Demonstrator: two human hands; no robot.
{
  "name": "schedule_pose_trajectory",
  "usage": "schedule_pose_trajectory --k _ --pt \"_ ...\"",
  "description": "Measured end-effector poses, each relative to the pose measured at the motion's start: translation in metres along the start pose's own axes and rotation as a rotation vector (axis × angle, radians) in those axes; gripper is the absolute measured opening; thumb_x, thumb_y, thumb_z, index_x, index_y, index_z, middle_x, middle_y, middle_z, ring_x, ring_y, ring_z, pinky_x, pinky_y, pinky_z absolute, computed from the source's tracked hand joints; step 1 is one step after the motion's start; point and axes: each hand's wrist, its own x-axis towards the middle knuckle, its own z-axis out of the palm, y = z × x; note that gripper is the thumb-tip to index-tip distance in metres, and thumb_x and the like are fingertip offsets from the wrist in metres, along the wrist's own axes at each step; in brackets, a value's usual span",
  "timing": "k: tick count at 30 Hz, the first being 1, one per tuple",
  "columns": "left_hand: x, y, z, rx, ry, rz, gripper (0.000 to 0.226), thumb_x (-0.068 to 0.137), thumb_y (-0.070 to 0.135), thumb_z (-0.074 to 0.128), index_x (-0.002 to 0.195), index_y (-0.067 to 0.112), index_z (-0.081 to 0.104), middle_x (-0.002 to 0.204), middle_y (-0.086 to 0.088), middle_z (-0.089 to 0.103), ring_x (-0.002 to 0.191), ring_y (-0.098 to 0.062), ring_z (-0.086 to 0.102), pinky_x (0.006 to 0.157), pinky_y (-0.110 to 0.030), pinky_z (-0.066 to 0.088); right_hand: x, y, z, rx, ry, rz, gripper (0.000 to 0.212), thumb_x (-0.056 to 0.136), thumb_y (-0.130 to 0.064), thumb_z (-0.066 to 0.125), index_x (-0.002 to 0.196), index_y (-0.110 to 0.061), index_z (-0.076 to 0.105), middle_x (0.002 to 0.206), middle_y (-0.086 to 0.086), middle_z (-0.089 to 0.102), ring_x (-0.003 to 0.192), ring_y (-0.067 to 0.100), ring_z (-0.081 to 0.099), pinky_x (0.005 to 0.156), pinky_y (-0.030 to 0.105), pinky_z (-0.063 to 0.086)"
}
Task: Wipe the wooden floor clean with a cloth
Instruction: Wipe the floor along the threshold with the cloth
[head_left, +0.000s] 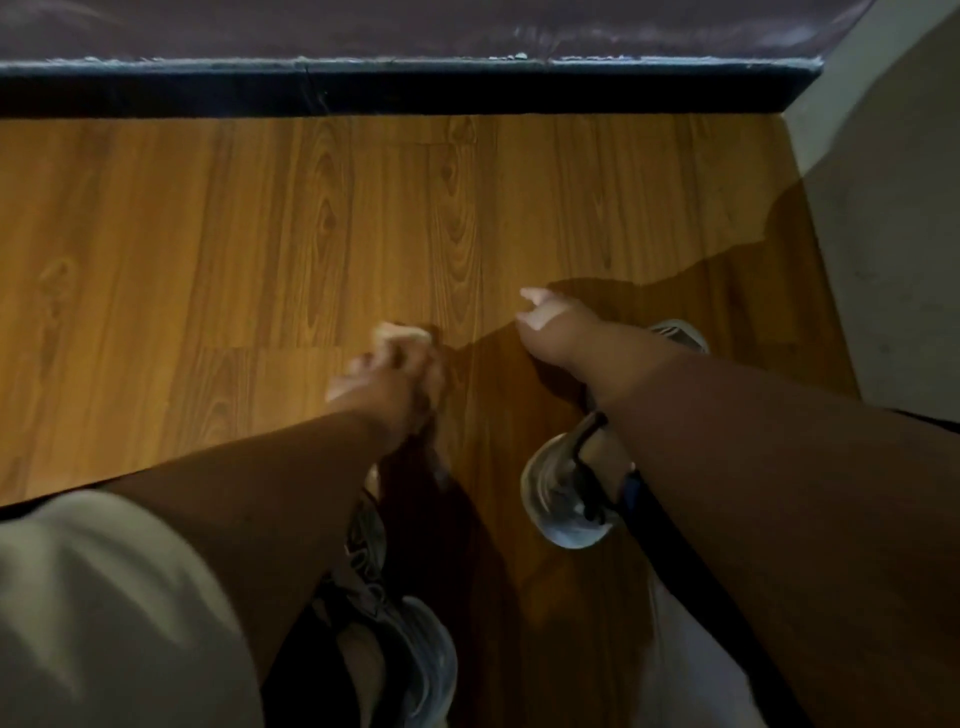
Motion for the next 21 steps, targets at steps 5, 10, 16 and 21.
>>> schedule_pose_trajectory --k 5,10,16,21 --pt "-0.004 -0.038 -0.043 -0.879 0.068 -0.511 0.053 0.086 0.027 0.07 0.128 0.014 0.041 0.106 -0.006 0.061 0.086 -0.02 0.065 0.059 -0.028 0.051 -0.009 0.001 0.01 0.432 -0.049 0.028 0.032 0.099 -0.025 0.047 0.129 -0.016 0.056 0.114 0.006 0.058 0.1 0.023 0.055 0.084 0.037 0.047" --pt "-0.003 0.008 -0.079 -1.546 -0.005 -0.323 0.011 0.088 0.012 0.065 0.098 0.016 0.064 0.097 -0.009 0.067 0.079 -0.015 0.067 0.056 -0.024 0.056 -0.017 -0.03 0.023 1.111 -0.336 0.176 0.025 0.092 -0.037 0.062 0.102 -0.015 0.06 0.101 0.015 0.063 0.087 0.031 0.063 0.059 0.044 0.059" --pt "0.025 -0.016 -0.099 -1.297 0.02 -0.288 0.014 0.096 0.017 0.053 0.1 0.019 0.066 0.097 -0.001 0.071 0.085 -0.015 0.068 0.073 -0.029 0.053 0.034 -0.042 0.009 0.624 0.264 -0.017 0.031 0.095 -0.021 0.056 0.125 -0.011 0.059 0.107 0.007 0.066 0.091 0.021 0.064 0.074 0.017 0.052" --pt "0.035 -0.094 -0.097 -0.739 0.091 -0.321 0.01 0.092 0.024 0.057 0.099 0.024 0.064 0.102 -0.003 0.063 0.084 -0.018 0.06 0.062 -0.025 0.045 0.074 -0.033 0.022 -0.206 0.303 0.12 0.047 0.096 -0.041 0.04 0.138 -0.022 0.042 0.149 0.013 0.033 0.135 0.033 0.031 0.107 0.04 0.028"
